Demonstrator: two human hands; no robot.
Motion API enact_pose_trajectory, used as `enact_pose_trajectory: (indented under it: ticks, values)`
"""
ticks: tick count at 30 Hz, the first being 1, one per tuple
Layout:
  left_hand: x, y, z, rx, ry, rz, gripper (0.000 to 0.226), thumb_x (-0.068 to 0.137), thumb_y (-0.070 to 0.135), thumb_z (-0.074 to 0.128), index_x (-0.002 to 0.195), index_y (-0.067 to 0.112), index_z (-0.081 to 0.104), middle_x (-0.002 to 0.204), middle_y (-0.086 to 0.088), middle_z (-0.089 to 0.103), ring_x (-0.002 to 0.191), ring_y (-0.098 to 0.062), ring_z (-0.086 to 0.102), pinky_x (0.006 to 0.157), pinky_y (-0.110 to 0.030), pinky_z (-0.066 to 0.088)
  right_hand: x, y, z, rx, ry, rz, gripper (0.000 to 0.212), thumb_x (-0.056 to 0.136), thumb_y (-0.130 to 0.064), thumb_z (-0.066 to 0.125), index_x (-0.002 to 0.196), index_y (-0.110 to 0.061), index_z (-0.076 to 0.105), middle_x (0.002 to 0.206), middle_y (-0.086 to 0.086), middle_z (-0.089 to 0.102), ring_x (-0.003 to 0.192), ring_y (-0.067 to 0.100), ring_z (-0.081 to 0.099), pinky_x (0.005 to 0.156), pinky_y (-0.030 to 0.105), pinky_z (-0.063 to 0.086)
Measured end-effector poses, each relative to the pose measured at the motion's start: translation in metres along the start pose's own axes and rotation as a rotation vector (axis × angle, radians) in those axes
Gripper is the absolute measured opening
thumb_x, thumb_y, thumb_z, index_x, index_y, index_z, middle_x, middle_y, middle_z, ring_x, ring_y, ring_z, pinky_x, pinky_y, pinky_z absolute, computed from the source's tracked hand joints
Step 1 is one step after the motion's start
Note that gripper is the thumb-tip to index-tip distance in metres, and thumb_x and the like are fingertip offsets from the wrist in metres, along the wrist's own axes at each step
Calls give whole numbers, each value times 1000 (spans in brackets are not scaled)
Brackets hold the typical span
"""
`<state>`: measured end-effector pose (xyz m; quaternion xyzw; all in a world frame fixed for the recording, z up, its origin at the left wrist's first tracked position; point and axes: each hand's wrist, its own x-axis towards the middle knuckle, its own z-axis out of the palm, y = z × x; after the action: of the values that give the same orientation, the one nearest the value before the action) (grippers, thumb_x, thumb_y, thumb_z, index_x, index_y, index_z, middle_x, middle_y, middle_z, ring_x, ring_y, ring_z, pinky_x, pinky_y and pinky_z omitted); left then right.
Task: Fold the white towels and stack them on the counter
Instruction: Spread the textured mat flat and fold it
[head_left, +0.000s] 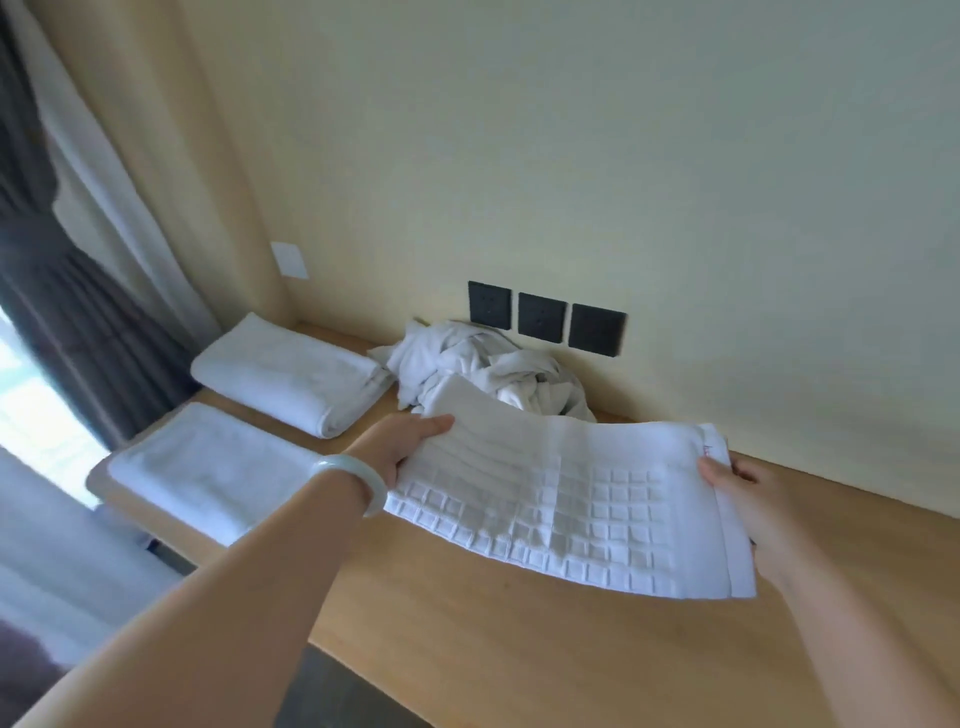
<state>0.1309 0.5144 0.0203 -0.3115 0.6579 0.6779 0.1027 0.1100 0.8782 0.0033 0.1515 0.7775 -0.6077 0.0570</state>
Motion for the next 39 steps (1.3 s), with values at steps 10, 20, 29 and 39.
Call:
enact_pose_trajectory:
  ticks: [10,20,29,39]
  values:
    - [29,-15,-240,-49,129,-138,48,77,31,82,113,3,67,100,-17,74,92,-32,73,85,-48,58,-26,-48,226,-33,-210,-63,17,88,-25,69,89,-8,67,87,13,69,80,31,65,73,39,51]
    - [120,16,-473,188,81,-173,41,81,36,78,107,5,71,99,-16,75,91,-32,72,86,-45,58,-69,-24,467,-6,-126,108,30,86,-35,70,87,-5,67,92,20,66,81,30,63,78,42,51]
    - [215,-56,-500,577,82,34,44,100,42,49,130,11,56,118,-7,64,104,-25,59,89,-35,44,-86,30,542,-163,42,263,47,100,-40,44,108,5,56,102,15,63,88,32,60,67,32,40]
    - [232,-49,-497,662,181,339,32,98,43,50,117,17,58,98,-7,66,78,-23,62,59,-31,48,-89,27,541,-275,161,121,35,100,-35,44,97,0,51,79,10,49,70,24,47,63,36,36]
